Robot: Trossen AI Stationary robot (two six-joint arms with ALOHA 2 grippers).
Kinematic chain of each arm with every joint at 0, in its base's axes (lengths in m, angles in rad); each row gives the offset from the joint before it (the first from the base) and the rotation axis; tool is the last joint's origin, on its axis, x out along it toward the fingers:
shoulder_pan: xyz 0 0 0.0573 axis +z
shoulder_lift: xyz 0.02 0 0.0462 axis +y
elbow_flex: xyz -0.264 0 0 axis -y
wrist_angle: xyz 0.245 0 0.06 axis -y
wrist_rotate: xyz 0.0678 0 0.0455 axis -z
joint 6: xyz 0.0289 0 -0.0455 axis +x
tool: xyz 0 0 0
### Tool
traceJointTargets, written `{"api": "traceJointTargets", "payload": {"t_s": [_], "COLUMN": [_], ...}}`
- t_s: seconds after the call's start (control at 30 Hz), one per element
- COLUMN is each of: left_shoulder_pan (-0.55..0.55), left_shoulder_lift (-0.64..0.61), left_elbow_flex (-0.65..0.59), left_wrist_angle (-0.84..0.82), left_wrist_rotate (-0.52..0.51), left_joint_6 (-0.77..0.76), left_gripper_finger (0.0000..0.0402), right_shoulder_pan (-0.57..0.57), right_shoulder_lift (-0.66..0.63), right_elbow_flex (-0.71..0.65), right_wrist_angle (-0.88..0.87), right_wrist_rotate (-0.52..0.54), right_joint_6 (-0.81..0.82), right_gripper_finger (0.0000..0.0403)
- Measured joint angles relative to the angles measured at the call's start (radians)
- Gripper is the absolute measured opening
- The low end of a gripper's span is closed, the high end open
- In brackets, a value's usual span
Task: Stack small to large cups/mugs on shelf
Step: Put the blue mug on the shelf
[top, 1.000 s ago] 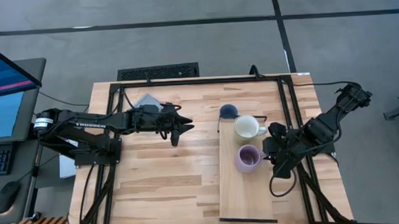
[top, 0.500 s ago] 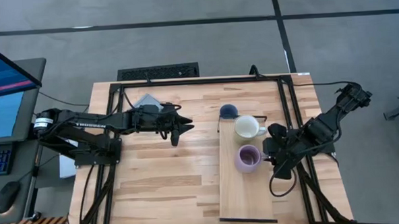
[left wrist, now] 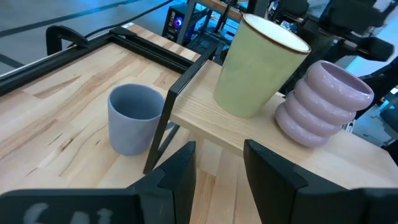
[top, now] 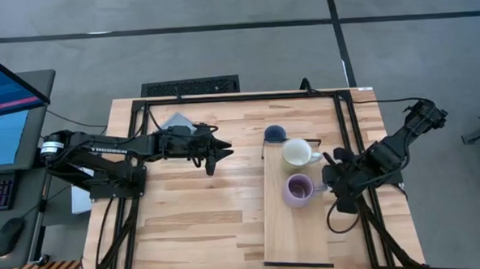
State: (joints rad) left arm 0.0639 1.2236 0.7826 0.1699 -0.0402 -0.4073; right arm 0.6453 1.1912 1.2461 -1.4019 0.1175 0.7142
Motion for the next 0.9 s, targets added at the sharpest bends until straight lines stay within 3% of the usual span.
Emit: {"api": "traceJointTargets", "payload": {"t_s": [0.23,0.6,0.73,0.9], "left_shoulder_pan": [0.000,0.003,0.004,0.027], "left_shoulder_lift": [0.000,0.000,0.000,0.000], "left_elbow_flex": [0.000,0.000,0.000,0.000], "left_wrist_angle": [0.000,0.006,0.005,0.005], "left_wrist_rotate": [0.000,-0.028,-0.134,-0.151], "left_joint_6": [0.011,0.091,0.129,0.171], "left_gripper_finger": [0.0125,0.0125,0.0125,0.0125], "right_shoulder_pan": [-0.034,-0.201,-0.296,-0.474], "right_shoulder_lift": [-0.026,-0.191,-0.222,-0.265], "right_elbow_flex": [-0.001,0.000,0.000,0.000], "right_wrist_angle": [-0.173,-0.138,-0.140,-0.119], "right_wrist_rotate": [0.166,0.440,0.580,0.593], "right_joint_6": [0.120,-0.101,-0.098,-0.095], "right_gripper_finger": [0.0171,0.0171,0.0171,0.0171]}}
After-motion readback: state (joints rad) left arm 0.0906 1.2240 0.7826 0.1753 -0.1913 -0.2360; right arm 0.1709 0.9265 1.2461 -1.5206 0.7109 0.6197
